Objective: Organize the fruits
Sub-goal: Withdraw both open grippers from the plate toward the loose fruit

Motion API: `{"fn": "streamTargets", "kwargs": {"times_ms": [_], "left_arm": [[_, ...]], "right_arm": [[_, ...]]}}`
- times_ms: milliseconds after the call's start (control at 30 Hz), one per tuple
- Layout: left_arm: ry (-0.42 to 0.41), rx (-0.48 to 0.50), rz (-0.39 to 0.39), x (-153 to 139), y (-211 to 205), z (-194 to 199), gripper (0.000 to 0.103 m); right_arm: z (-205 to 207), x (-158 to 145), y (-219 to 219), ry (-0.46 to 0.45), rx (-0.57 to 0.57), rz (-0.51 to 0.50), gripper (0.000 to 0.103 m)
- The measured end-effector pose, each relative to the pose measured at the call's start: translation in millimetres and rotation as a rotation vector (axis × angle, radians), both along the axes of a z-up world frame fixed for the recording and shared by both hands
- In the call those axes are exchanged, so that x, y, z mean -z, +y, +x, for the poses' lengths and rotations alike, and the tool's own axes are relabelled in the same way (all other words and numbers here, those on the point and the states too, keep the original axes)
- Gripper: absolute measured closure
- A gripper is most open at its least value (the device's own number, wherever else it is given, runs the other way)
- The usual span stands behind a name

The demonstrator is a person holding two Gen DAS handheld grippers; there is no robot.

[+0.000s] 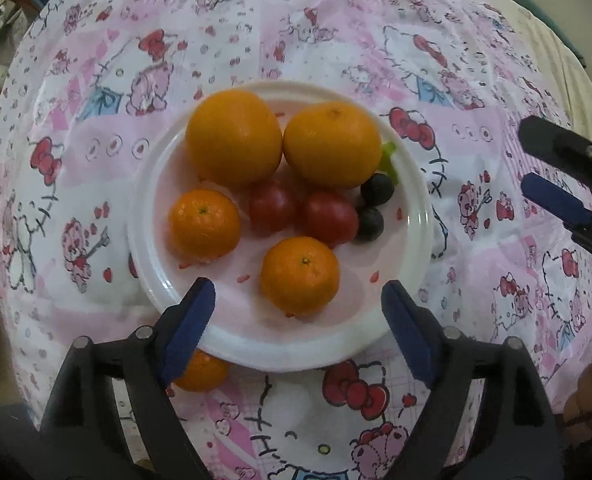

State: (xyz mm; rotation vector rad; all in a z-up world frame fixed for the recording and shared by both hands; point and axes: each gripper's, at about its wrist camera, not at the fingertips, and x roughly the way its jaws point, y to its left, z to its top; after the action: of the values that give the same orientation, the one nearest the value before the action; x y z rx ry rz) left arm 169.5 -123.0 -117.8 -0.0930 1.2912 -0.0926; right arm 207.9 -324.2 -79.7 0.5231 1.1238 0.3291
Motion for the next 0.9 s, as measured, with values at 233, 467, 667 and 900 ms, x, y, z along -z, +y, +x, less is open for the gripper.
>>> {"fn": "streamTargets", "kwargs": {"times_ms": [233,467,667,900], "left_arm": [[-0.040,0.001,0.013,-22.6,13.8,-9.3,0.020],[-0.090,0.007,0.021,-51.4,30.3,-21.2,0.020],[-0.132,0.006,0.027,-70.1,46.3,-33.6,0.020],[-0.148,0.014,0.025,-78.8,62.9,-50.7,0.020]], "right_arm": [[-2.3,-2.6,9.0,-0.013,-0.030,-0.031,0.033],[-19.4,-10.9,13.6,-0.030,-0.031,-0.026,0.033],[-41.4,-16.3,14.0,-0.031,-0.035,-0.015,0.033],[-69.1,-31.0,22.4,-0.053,-0.044,0.018,0.033]]}}
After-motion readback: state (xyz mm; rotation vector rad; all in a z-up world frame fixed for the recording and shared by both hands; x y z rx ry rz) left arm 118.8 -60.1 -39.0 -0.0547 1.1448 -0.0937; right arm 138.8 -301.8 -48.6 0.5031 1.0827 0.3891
